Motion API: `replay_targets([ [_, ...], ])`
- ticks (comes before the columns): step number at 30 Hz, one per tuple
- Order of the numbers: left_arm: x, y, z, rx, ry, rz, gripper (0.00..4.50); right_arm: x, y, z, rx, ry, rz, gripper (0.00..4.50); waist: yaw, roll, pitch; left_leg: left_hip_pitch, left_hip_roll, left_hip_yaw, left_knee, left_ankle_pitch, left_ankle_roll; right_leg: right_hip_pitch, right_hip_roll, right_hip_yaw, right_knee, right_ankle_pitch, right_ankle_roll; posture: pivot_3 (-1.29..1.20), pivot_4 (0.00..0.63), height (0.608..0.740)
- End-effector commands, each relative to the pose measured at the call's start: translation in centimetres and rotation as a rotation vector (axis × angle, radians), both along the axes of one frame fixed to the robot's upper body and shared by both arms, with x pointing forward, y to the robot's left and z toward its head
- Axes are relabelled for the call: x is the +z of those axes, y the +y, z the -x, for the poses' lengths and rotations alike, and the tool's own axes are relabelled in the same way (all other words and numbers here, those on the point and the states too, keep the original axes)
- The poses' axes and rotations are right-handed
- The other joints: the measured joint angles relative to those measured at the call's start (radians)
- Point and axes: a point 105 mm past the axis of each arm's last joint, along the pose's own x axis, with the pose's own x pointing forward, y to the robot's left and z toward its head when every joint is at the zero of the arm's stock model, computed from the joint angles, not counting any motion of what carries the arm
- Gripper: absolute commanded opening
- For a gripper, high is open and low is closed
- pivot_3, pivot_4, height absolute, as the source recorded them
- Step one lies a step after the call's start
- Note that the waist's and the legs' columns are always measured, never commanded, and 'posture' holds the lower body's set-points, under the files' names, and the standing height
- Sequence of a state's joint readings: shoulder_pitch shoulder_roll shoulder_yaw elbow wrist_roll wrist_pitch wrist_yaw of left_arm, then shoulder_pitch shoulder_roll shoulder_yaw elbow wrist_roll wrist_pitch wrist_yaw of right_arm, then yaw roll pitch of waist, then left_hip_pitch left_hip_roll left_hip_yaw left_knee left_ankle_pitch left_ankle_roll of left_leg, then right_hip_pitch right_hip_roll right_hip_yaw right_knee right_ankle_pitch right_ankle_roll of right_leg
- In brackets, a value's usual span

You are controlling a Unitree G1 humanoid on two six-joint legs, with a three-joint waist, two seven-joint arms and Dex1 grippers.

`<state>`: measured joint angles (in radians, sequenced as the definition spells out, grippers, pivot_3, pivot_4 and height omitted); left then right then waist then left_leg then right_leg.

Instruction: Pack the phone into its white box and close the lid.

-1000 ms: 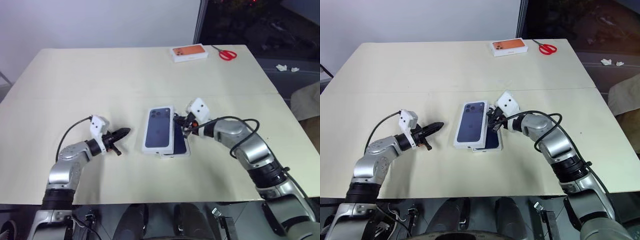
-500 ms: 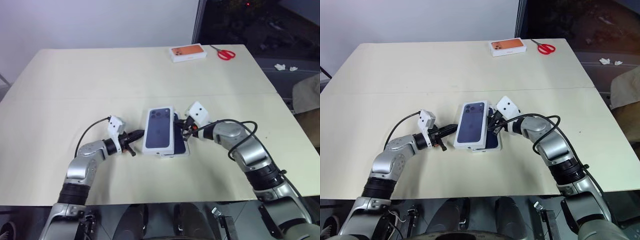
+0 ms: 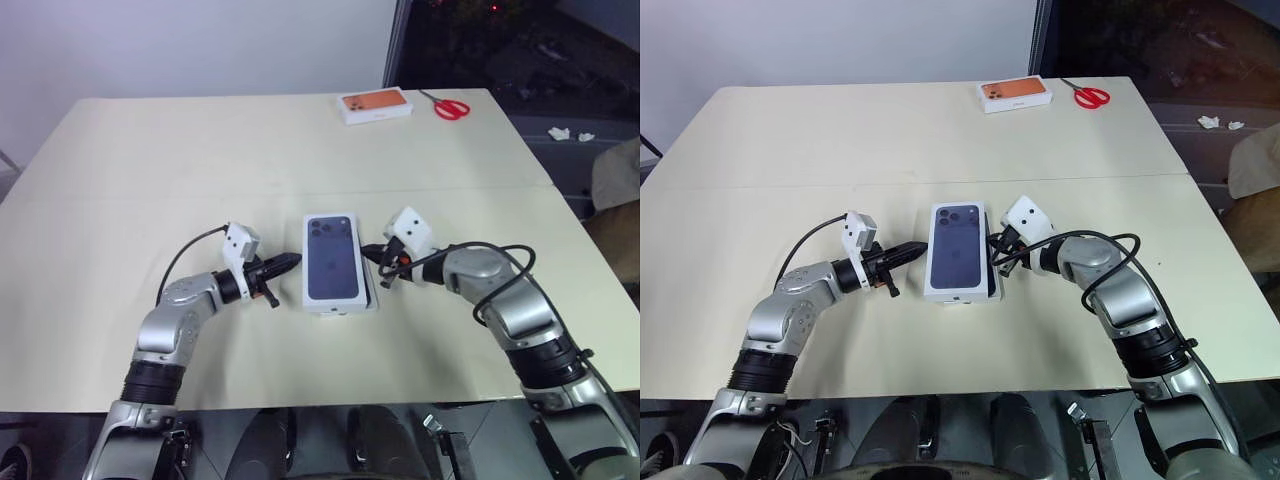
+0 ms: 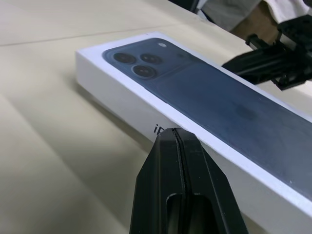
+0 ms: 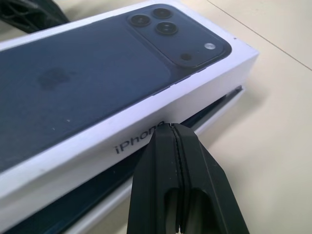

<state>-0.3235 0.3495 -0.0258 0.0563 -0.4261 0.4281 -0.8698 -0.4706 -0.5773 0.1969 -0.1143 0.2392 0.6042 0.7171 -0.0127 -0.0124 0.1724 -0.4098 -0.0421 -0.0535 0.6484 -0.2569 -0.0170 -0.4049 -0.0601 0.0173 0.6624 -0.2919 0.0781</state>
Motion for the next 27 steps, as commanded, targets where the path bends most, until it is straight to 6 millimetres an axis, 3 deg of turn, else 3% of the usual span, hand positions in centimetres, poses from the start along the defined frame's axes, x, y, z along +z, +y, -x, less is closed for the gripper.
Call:
replay_targets([
  [1, 0.9, -1.2, 0.6, -0.051, -0.030, 0.021, 0.00, 1.9, -0.1, -0.1, 0.014, -0.075, 0.001, 0.01, 0.001, 0.000, 0.000, 0.000, 0.000, 0.000, 0.000, 0.000, 0.000, 0.000, 0.000, 0.000, 0.000, 0.000, 0.000, 0.00, 0.150, 0.740],
  [16, 0.7, -1.8, 1.1, -0.075, -0.021, 0.015, 0.00, 0.3, -1.3, 0.8, 0.006, -0.041, 0.059, 0.01, 0.002, 0.000, 0.000, 0.000, 0.000, 0.000, 0.000, 0.000, 0.000, 0.000, 0.000, 0.000, 0.000, 0.000, 0.000, 0.00, 0.150, 0.740],
  [27, 1.0, -2.5, 1.4, -0.084, -0.024, 0.038, 0.00, 1.3, -0.6, 1.3, 0.036, -0.058, 0.035, 0.01, 0.002, 0.000, 0.000, 0.000, 0.000, 0.000, 0.001, 0.000, 0.000, 0.001, 0.000, 0.000, 0.000, 0.000, 0.000, 0.00, 0.150, 0.740],
])
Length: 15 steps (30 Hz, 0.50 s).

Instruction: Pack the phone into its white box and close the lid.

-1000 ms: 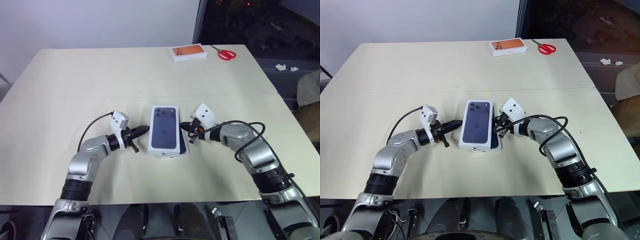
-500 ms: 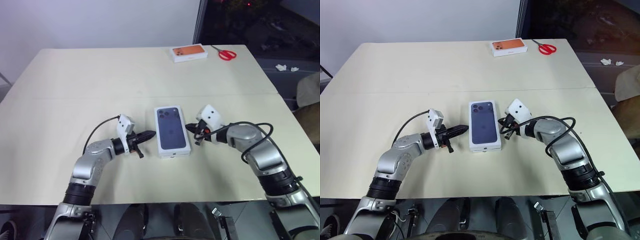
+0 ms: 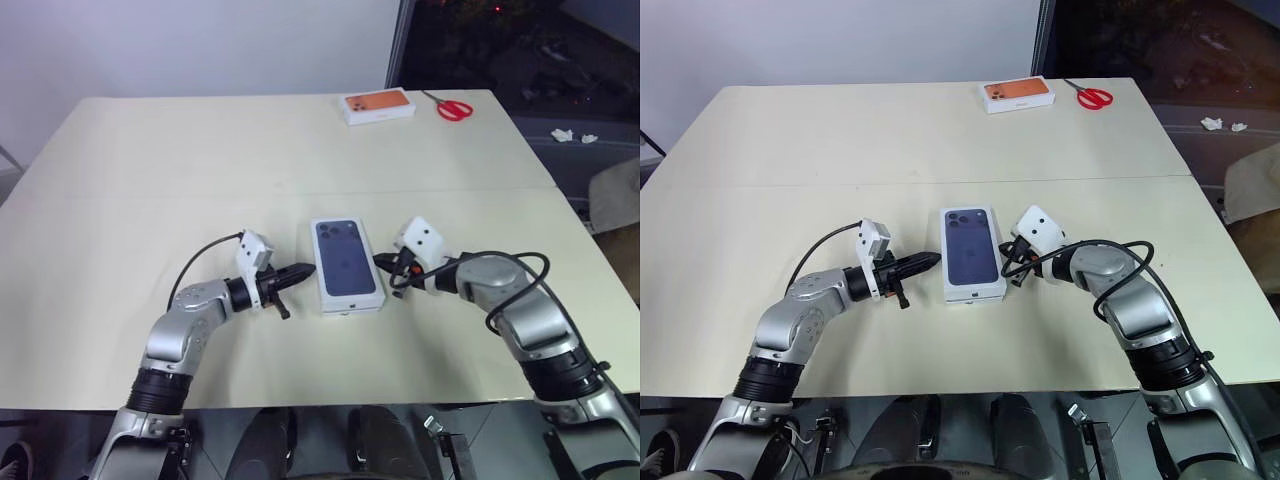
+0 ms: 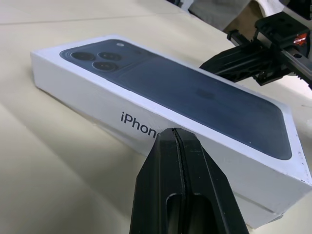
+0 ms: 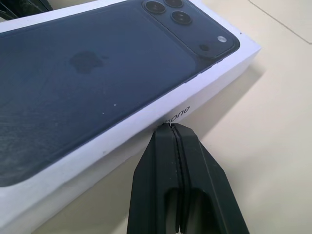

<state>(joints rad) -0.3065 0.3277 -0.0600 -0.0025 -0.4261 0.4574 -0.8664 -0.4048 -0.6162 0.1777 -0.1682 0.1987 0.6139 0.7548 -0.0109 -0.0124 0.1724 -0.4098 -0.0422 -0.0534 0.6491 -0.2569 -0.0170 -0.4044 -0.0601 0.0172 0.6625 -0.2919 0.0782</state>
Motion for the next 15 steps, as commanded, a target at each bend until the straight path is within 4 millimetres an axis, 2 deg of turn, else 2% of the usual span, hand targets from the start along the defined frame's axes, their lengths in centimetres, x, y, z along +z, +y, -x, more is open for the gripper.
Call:
replay_targets([
  [1, 1.0, -1.0, 0.5, -0.035, -0.029, 0.035, 0.00, 2.4, 0.8, 0.2, 0.043, -0.079, -0.029, 0.01, 0.000, 0.000, 0.000, 0.000, 0.000, 0.000, 0.000, 0.000, 0.000, 0.000, 0.000, 0.000, 0.000, 0.000, 0.000, 0.00, 0.150, 0.740],
  [6, 1.2, -1.5, 0.6, -0.047, -0.035, 0.046, 0.00, 3.1, 1.6, 0.5, 0.081, -0.096, -0.046, 0.01, 0.000, 0.000, 0.000, 0.000, 0.000, 0.000, 0.000, 0.000, 0.000, 0.000, 0.000, 0.000, 0.000, 0.000, 0.000, 0.00, 0.150, 0.740],
  [15, 1.5, -1.5, 0.9, -0.054, -0.048, 0.058, 0.00, 2.9, 2.2, 1.6, 0.140, -0.099, -0.034, 0.01, -0.001, 0.000, 0.000, 0.000, 0.000, 0.000, 0.000, 0.000, 0.000, 0.000, 0.000, 0.000, 0.000, 0.000, 0.000, 0.00, 0.150, 0.740],
])
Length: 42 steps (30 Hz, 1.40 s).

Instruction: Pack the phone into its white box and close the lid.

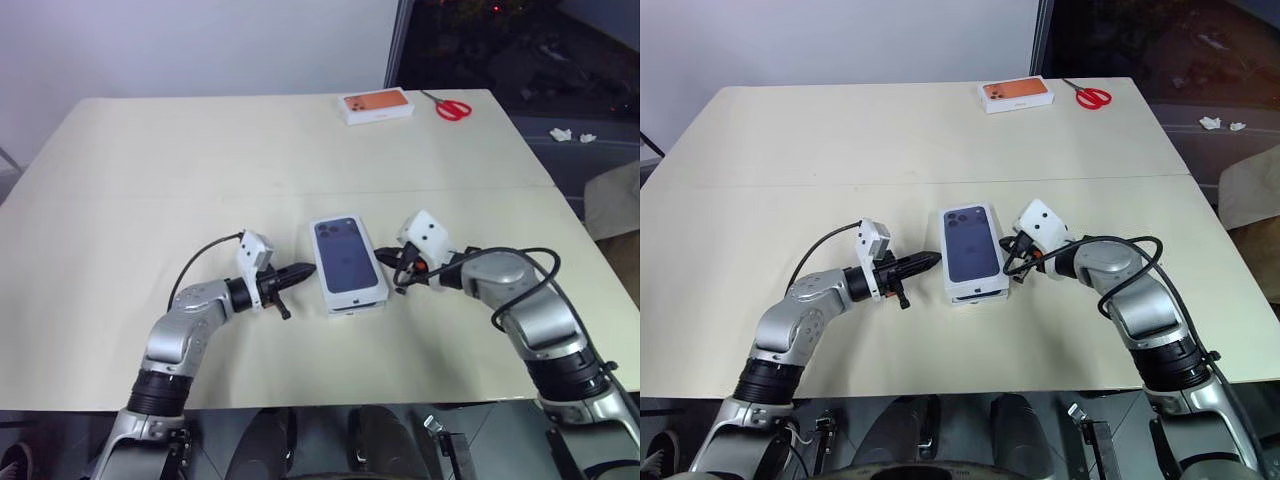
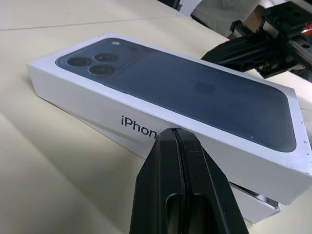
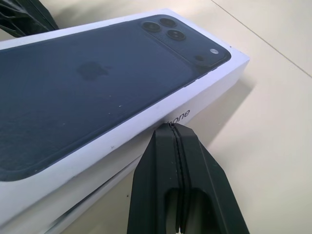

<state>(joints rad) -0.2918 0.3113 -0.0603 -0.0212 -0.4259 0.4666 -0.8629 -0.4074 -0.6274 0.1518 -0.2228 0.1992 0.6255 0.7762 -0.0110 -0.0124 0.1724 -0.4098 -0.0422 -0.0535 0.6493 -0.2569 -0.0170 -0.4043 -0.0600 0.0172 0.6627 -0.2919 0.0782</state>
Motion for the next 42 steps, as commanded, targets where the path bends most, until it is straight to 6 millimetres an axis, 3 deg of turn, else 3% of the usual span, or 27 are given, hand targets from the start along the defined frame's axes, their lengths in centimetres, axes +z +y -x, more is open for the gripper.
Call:
replay_targets([
  [1, 1.6, -1.1, 0.6, -0.050, -0.052, 0.047, 0.00, 1.2, 2.0, 1.4, 0.122, -0.057, -0.023, 0.01, 0.000, 0.000, 0.000, 0.000, 0.000, 0.000, 0.000, 0.000, 0.000, 0.000, 0.000, 0.000, 0.000, 0.000, 0.000, 0.00, 0.150, 0.740],
  [14, 0.4, -1.1, 1.3, -0.062, -0.034, 0.018, 0.00, -1.4, 1.1, 1.9, 0.119, -0.019, 0.061, 0.01, 0.000, 0.000, 0.000, 0.000, 0.000, 0.000, 0.000, 0.000, 0.000, 0.000, 0.000, 0.000, 0.000, 0.000, 0.000, 0.00, 0.150, 0.740],
  [22, 0.5, 0.4, 1.2, -0.026, -0.028, 0.014, 0.00, -1.1, 1.4, 2.4, 0.185, -0.040, 0.091, 0.01, -0.001, 0.000, 0.000, 0.001, 0.000, 0.000, 0.000, 0.000, 0.000, 0.001, 0.000, 0.000, 0.000, 0.000, 0.000, 0.00, 0.150, 0.740],
  [30, 3.2, 2.2, -0.9, 0.041, -0.079, 0.072, 0.00, 1.9, -1.6, -1.7, 0.026, -0.143, 0.069, 0.01, 0.000, 0.000, 0.000, 0.001, 0.000, 0.000, 0.001, 0.000, 0.000, 0.001, 0.000, 0.000, 0.001, 0.000, 0.000, 0.00, 0.150, 0.740],
  [35, 4.9, 1.2, -1.3, 0.002, -0.110, 0.096, 0.00, 4.0, -0.6, -3.0, -0.010, -0.192, -0.057, 0.01, 0.000, 0.000, 0.000, 0.001, 0.000, 0.000, 0.001, 0.000, 0.000, 0.001, 0.000, 0.000, 0.000, 0.000, 0.000, 0.00, 0.150, 0.740],
  [37, 4.6, 0.4, -1.6, -0.004, -0.105, 0.101, 0.00, 3.8, 0.3, -2.7, 0.012, -0.172, -0.092, 0.01, 0.000, 0.000, 0.000, 0.001, 0.000, 0.000, 0.001, 0.000, 0.000, 0.001, 0.000, 0.000, 0.000, 0.000, 0.000, 0.00, 0.150, 0.740],
  [40, 2.9, -1.1, -1.5, -0.035, -0.097, 0.039, 0.00, 1.4, 0.8, -1.8, 0.071, -0.141, 0.020, 0.01, 0.002, 0.000, 0.000, 0.001, -0.001, 0.000, 0.001, 0.000, 0.000, 0.001, 0.000, 0.000, 0.001, 0.000, 0.000, 0.00, 0.150, 0.740],
  [42, 0.3, -1.8, -0.3, -0.093, -0.068, -0.066, 0.00, -1.1, 1.1, 0.2, 0.152, -0.055, 0.076, 0.01, 0.003, 0.000, 0.000, 0.001, -0.001, 0.000, 0.001, 0.000, 0.000, 0.001, 0.000, 0.000, 0.000, 0.000, 0.000, 0.00, 0.150, 0.740],
])
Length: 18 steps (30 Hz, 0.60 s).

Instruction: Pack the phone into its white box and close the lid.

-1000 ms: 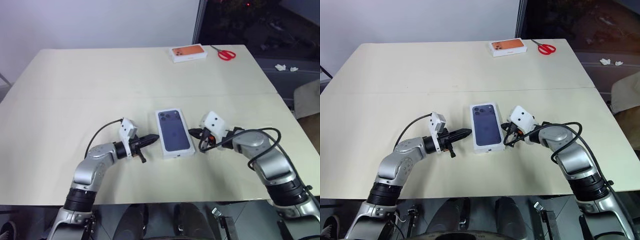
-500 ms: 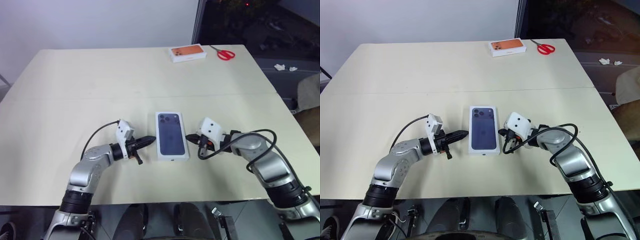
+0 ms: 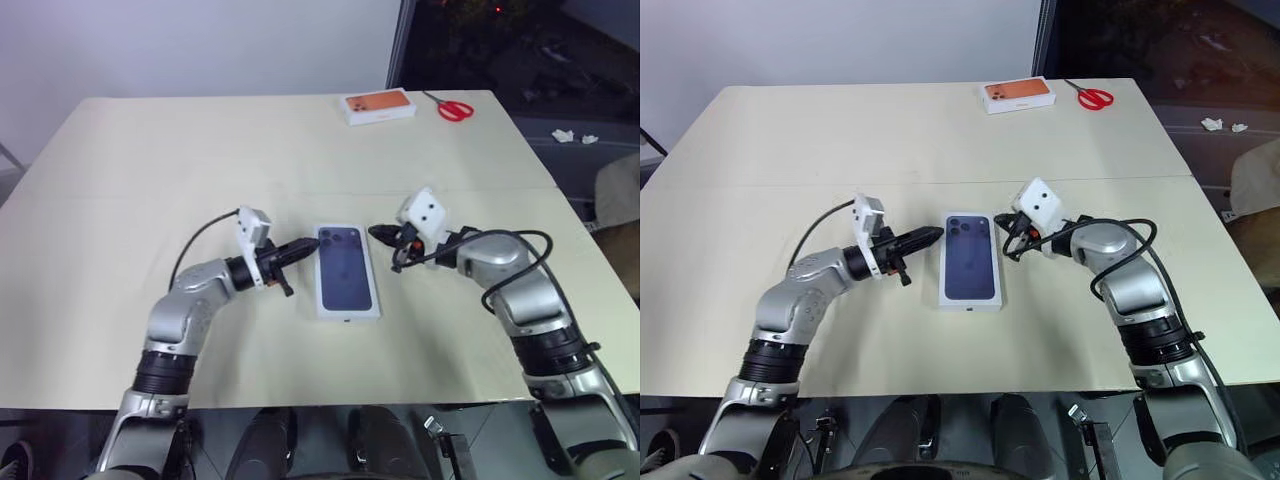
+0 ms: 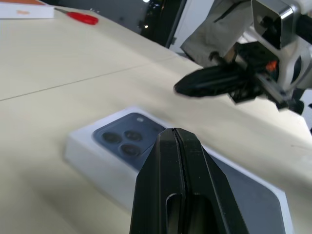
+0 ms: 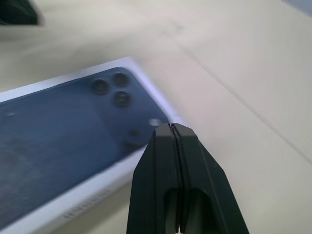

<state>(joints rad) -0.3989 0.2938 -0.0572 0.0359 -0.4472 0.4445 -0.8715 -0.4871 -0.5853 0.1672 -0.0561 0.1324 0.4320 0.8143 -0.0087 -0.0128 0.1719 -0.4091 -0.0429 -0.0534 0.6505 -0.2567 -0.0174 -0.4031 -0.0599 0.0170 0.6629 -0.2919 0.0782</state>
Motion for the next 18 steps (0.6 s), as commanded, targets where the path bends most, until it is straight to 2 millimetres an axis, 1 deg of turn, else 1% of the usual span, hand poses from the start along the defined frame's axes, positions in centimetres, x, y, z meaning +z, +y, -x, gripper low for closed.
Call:
replay_targets([
  [1, -3.2, -1.0, 1.9, -0.086, -0.005, -0.152, 0.00, -2.5, 0.7, 3.0, 0.124, 0.078, 0.090, 0.01, -0.002, 0.000, 0.000, 0.000, 0.000, 0.000, 0.000, 0.000, 0.000, 0.000, 0.000, 0.000, 0.000, 0.000, 0.000, 0.00, 0.150, 0.740],
  [3, -4.1, -0.7, 2.6, -0.109, 0.008, -0.185, 0.00, -3.2, 0.6, 4.0, 0.156, 0.105, 0.115, 0.01, -0.004, 0.001, -0.001, 0.000, 0.000, 0.000, 0.000, 0.000, 0.000, 0.000, 0.000, 0.001, 0.000, 0.000, 0.000, 0.00, 0.150, 0.740],
  [5, -4.5, 0.0, 2.8, -0.108, 0.030, -0.190, 0.00, -3.6, 0.3, 4.5, 0.171, 0.120, 0.140, 0.01, -0.004, 0.001, -0.001, 0.006, 0.000, 0.000, -0.001, 0.000, 0.000, 0.006, 0.000, 0.001, 0.000, 0.000, 0.000, 0.00, 0.150, 0.740],
  [7, -4.3, 0.9, 2.6, -0.085, 0.030, -0.186, 0.00, -3.2, 0.2, 4.4, 0.162, 0.122, 0.125, 0.01, -0.003, 0.001, -0.001, 0.015, 0.001, 0.000, -0.003, -0.001, 0.001, 0.015, 0.000, 0.000, -0.003, 0.000, 0.000, 0.00, 0.150, 0.740],
  [8, -4.1, 1.2, 2.5, -0.079, 0.023, -0.183, 0.00, -3.0, 0.2, 4.3, 0.159, 0.120, 0.114, 0.01, -0.003, 0.000, -0.001, 0.017, 0.001, 0.000, -0.004, -0.001, 0.001, 0.018, 0.000, 0.000, -0.004, -0.001, 0.000, 0.00, 0.150, 0.740],
  [12, -3.2, 2.2, 1.8, -0.045, 0.043, -0.146, 0.00, -1.8, 0.7, 3.6, 0.149, 0.110, 0.043, 0.01, -0.005, 0.000, -0.001, 0.016, 0.001, 0.000, -0.004, -0.001, 0.002, 0.017, 0.000, 0.000, -0.006, -0.001, 0.000, 0.00, 0.150, 0.740],
  [14, -2.3, 2.6, 1.4, -0.030, 0.060, -0.094, 0.00, -0.9, 1.0, 3.4, 0.147, 0.136, -0.036, 0.01, -0.004, 0.000, -0.001, 0.015, 0.001, -0.001, -0.004, -0.001, 0.002, 0.016, 0.000, 0.000, -0.005, 0.000, 0.000, 0.00, 0.150, 0.740],
  [15, -1.6, 3.0, 1.1, -0.007, 0.058, -0.069, 0.24, -0.2, 0.9, 3.1, 0.134, 0.143, -0.085, 0.00, -0.004, 0.000, -0.001, 0.014, 0.001, -0.001, -0.004, -0.001, 0.002, 0.015, 0.000, 0.000, -0.005, 0.000, 0.000, 0.00, 0.150, 0.740],
  [17, -0.1, 4.5, 0.3, 0.044, 0.044, -0.038, 0.84, 1.8, 0.9, 2.7, 0.140, 0.141, -0.186, 0.55, -0.004, 0.000, 0.000, 0.012, 0.001, -0.001, -0.003, -0.001, 0.002, 0.013, 0.000, 0.000, -0.004, 0.000, 0.000, 0.00, 0.150, 0.740],
  [18, 0.8, 5.5, 0.0, 0.066, 0.025, -0.035, 1.31, 2.8, 0.8, 2.5, 0.145, 0.109, -0.208, 0.89, -0.005, 0.000, 0.000, 0.010, 0.001, -0.001, -0.002, -0.001, 0.002, 0.011, 0.000, 0.000, -0.004, 0.000, 0.000, 0.00, 0.150, 0.740],
])
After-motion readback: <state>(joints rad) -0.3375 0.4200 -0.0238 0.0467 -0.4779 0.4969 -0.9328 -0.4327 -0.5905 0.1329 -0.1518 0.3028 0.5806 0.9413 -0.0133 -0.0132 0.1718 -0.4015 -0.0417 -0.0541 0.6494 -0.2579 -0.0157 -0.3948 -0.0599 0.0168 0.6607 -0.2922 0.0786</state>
